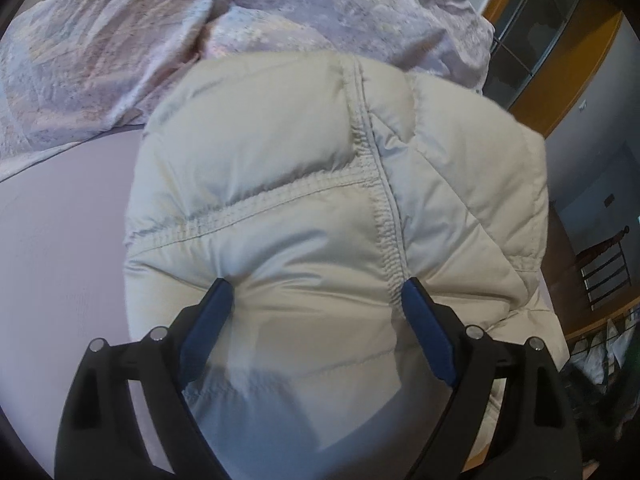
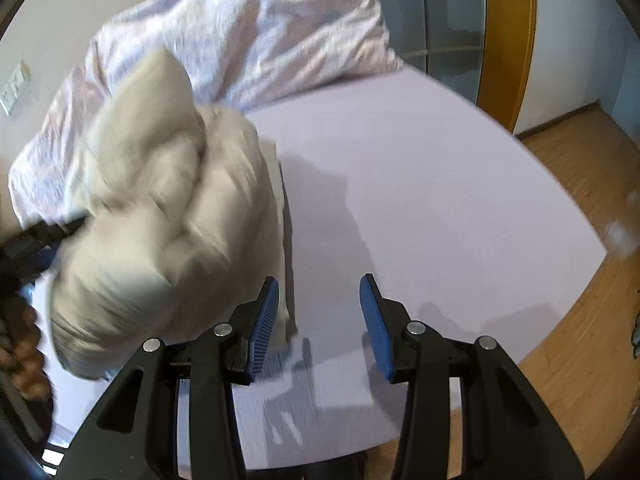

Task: Fold large clothes
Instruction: 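Press the folded jacket bundle flat with both grippers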

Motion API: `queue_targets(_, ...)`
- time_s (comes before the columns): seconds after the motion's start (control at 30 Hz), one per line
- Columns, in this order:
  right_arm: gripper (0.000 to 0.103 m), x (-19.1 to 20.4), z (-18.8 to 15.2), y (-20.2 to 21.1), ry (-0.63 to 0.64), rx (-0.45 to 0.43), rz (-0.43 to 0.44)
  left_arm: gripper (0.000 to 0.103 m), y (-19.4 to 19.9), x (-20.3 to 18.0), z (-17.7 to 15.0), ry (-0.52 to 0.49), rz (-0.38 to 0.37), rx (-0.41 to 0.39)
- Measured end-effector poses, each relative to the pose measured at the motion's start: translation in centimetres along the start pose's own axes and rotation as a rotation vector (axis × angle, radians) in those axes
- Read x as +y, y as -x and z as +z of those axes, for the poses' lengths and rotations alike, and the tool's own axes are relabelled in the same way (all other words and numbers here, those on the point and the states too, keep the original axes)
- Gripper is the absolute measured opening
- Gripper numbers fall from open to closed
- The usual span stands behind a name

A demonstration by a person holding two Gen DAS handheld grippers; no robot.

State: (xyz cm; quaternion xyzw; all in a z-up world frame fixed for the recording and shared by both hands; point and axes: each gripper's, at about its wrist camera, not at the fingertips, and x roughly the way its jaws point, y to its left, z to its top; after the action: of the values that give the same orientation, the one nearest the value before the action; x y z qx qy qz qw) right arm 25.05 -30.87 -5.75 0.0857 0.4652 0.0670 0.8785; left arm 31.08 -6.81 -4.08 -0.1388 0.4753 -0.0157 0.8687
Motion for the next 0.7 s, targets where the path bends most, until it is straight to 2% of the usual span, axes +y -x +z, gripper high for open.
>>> queue_targets(0.17,0.045,1.5,2.9,2.5,0.045,-0.072,0.064,0.086,-0.4,-0.2,0.1,-0.013,0.011,0.006)
queue_targets(0.5,0.044,8.7,7.1,0.7,0.164,-0.065,0.254,0.086,0.1,-0.3,-0.1,-0.029,0.023,0.000)
queue_targets(0.7,0.044,11.9,9.2,-1.9,0.187,-0.068,0.254,0.086,0.2,-0.3,-0.2,-0.029,0.023,-0.003)
